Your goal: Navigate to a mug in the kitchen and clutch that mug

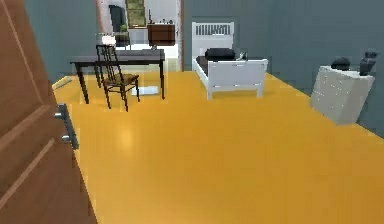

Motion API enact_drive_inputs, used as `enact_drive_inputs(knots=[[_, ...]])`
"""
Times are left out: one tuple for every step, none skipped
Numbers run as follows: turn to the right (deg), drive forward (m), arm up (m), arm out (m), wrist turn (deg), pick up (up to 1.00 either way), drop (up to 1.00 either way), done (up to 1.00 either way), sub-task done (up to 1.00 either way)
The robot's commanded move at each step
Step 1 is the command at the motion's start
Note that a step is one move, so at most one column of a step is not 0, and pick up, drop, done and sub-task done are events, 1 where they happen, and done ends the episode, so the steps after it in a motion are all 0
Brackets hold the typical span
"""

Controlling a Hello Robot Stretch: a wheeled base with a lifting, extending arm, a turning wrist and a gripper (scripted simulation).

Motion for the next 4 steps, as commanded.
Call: enact_drive_inputs(knots=[[0.0, 0.35, 0.00, 0.00, 0.0, 0.00, 0.00, 0.00, 0.00], [0.0, 1.00, 0.00, 0.00, 0.0, 0.00, 0.00, 0.00, 0.00], [0.0, 1.00, 0.00, 0.00, 0.0, 0.00, 0.00, 0.00, 0.00], [0.0, 0.95, 0.00, 0.00, 0.0, 0.00, 0.00, 0.00, 0.00]])
